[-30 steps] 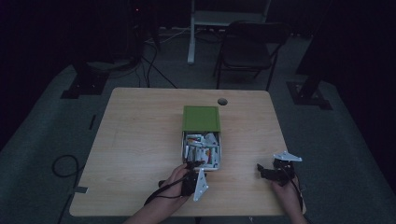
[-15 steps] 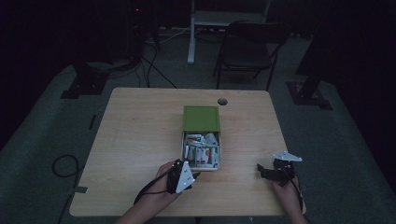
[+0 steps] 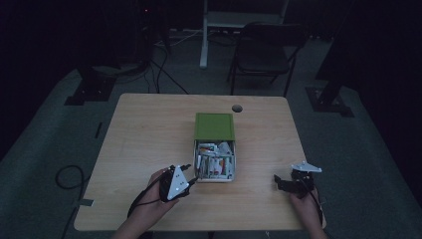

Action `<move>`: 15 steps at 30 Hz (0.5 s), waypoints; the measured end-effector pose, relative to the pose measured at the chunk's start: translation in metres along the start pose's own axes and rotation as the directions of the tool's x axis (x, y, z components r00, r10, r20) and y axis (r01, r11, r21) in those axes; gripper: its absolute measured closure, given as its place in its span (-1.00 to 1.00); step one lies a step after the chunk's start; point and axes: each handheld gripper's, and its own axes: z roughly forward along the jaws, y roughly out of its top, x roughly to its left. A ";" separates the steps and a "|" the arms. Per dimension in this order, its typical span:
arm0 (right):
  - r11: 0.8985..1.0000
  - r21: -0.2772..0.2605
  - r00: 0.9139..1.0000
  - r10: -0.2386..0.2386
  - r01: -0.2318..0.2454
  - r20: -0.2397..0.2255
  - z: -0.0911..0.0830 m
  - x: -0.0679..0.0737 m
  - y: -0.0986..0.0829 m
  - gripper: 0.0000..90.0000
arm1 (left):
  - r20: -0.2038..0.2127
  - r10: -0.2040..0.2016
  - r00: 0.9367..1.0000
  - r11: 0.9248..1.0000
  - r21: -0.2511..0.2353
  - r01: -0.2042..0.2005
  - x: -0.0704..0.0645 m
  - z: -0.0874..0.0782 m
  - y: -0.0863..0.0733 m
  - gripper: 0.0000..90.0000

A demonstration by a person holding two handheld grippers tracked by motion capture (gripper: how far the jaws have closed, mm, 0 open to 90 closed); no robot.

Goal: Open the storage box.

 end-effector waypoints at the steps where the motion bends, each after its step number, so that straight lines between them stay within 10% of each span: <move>1: 1.000 0.000 1.000 0.000 0.000 0.000 0.000 0.000 0.000 -0.71 | -0.003 -0.008 1.000 1.000 -0.002 0.008 0.001 0.000 -0.001 0.18; 15: 1.000 0.000 1.000 0.000 0.000 0.001 0.000 0.000 0.000 -0.71 | -0.053 -0.092 0.994 0.995 0.025 0.093 0.022 -0.003 -0.028 0.14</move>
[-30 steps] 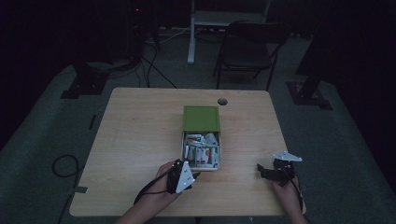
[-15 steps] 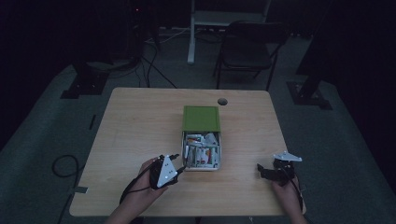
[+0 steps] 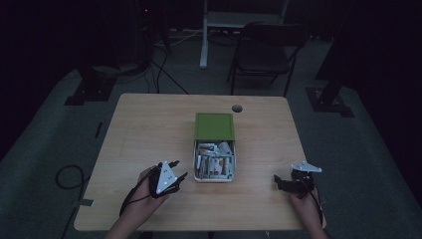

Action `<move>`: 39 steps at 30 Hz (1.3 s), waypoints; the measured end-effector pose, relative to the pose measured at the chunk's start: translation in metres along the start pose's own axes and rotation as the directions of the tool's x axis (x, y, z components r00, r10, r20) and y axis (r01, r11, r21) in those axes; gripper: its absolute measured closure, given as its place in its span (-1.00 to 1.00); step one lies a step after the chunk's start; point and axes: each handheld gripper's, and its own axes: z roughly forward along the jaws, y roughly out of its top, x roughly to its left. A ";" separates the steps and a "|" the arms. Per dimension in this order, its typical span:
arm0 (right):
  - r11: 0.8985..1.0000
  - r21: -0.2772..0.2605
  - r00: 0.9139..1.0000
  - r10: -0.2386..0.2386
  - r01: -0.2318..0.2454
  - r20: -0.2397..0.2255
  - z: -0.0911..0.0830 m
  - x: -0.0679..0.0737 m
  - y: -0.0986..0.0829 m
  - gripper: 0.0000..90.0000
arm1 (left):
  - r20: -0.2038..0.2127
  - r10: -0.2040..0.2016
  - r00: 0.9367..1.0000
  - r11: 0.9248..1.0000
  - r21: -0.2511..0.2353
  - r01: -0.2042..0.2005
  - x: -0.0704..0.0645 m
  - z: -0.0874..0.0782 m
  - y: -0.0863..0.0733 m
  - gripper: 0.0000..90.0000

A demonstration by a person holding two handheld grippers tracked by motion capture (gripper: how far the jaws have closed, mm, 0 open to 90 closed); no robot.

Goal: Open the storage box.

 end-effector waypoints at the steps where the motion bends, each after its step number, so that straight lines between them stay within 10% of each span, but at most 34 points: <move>1: 1.000 0.000 1.000 0.000 0.000 0.000 0.000 0.000 0.000 -0.71 | -0.004 -0.009 1.000 1.000 0.004 0.009 0.002 0.000 -0.003 0.14; 10: 1.000 -0.001 1.000 0.006 -0.006 0.004 0.000 0.000 0.000 -0.70 | -0.031 -0.067 0.997 0.996 0.052 0.069 0.017 -0.003 -0.025 0.10; 19: 1.000 0.000 1.000 0.015 -0.015 0.012 -0.001 0.001 -0.001 -0.71 | -0.066 -0.180 0.982 0.980 0.080 0.184 0.033 -0.009 -0.050 -0.07; 34: 1.000 -0.001 1.000 0.010 -0.010 0.007 -0.001 0.001 -0.001 -0.70 | -0.105 -0.360 0.927 0.915 0.153 0.373 0.051 -0.012 -0.085 -0.45; 39: 1.000 0.000 1.000 -0.001 0.001 -0.002 -0.001 0.002 -0.001 -0.71 | -0.125 -0.378 0.917 0.899 0.187 0.396 0.052 -0.011 -0.094 -0.58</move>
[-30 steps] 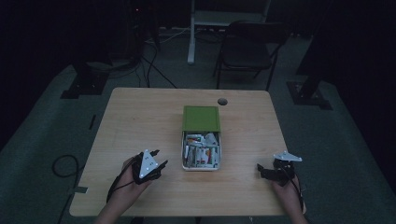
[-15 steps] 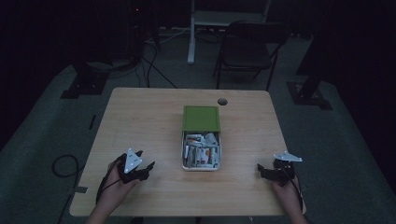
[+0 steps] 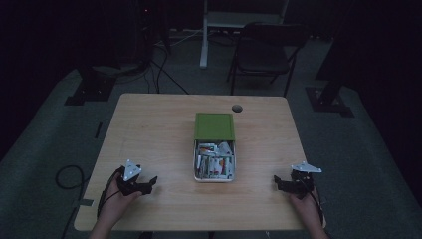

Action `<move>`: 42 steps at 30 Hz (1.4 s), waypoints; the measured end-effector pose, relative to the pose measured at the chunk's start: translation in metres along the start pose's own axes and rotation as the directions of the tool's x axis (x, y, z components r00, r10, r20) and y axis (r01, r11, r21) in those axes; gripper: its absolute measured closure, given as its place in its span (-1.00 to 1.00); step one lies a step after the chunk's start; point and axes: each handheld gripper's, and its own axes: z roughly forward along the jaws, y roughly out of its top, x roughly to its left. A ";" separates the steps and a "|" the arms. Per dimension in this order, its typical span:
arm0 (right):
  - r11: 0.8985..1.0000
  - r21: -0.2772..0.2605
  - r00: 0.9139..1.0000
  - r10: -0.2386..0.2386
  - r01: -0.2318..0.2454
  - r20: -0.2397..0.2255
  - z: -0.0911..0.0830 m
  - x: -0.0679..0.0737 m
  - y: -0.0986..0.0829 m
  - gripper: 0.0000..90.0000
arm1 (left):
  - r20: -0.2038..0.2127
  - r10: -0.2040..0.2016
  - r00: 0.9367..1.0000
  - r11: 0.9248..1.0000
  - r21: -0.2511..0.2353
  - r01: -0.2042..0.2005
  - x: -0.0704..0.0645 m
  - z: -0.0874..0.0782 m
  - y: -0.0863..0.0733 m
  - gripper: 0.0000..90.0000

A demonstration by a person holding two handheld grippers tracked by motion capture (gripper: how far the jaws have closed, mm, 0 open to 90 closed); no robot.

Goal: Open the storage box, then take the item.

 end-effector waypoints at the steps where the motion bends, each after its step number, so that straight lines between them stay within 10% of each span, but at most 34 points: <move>1: 1.000 0.001 1.000 -0.001 0.001 -0.001 0.000 0.000 0.000 -0.71 | -0.006 -0.008 1.000 1.000 0.010 0.008 0.000 0.001 -0.001 -0.61; 14: 1.000 0.001 1.000 -0.022 0.022 -0.022 0.000 0.002 0.000 -0.72 | -0.051 -0.147 0.988 0.985 0.087 0.151 0.016 0.002 -0.016 -0.64; 42: 0.999 0.045 0.999 -0.009 0.011 -0.047 -0.007 0.007 0.002 -0.73 | -0.106 -0.166 0.980 0.979 0.101 0.177 0.017 0.010 -0.011 -0.81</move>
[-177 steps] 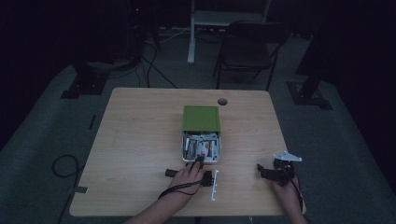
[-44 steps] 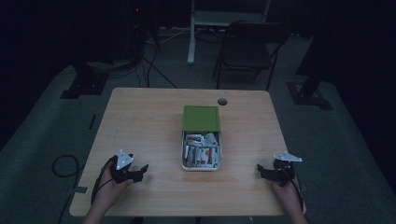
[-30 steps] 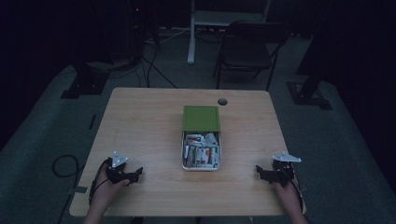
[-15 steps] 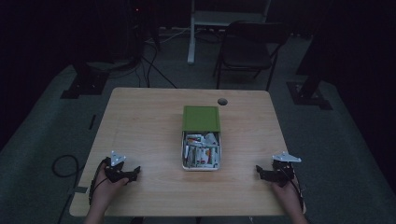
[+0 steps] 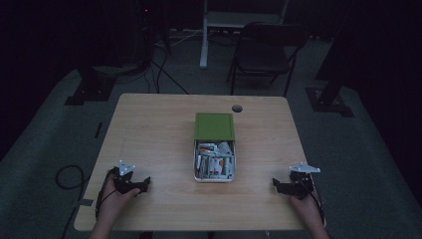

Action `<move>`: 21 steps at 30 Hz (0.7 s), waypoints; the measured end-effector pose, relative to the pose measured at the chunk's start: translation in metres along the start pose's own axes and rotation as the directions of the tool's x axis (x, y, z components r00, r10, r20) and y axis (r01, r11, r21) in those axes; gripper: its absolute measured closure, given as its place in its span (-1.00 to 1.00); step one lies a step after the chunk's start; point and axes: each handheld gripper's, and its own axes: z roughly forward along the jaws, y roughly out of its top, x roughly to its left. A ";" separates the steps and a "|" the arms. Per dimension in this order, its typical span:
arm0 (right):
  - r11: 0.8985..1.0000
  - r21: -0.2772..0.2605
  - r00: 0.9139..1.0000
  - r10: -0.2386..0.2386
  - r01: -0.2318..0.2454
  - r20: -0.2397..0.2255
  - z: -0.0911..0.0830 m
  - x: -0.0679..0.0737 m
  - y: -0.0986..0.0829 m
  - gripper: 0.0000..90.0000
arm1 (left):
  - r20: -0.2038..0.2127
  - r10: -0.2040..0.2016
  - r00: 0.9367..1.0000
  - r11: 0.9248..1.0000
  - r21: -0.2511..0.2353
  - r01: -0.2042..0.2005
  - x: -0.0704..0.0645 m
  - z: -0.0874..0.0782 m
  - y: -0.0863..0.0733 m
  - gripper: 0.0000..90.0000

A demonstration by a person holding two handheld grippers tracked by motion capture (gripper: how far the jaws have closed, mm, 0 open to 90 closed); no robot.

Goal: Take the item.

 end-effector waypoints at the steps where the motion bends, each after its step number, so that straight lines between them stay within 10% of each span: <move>1: 1.000 0.004 1.000 0.013 -0.013 -0.012 -0.001 0.001 0.000 -0.73 | -0.006 -0.008 1.000 1.000 0.008 0.008 0.000 0.001 0.001 -0.85; 21: 0.996 -0.086 0.990 -0.022 0.010 -0.141 -0.028 0.051 0.045 -0.73 | -0.014 -0.016 1.000 1.000 0.016 0.017 0.001 0.003 0.002 -0.97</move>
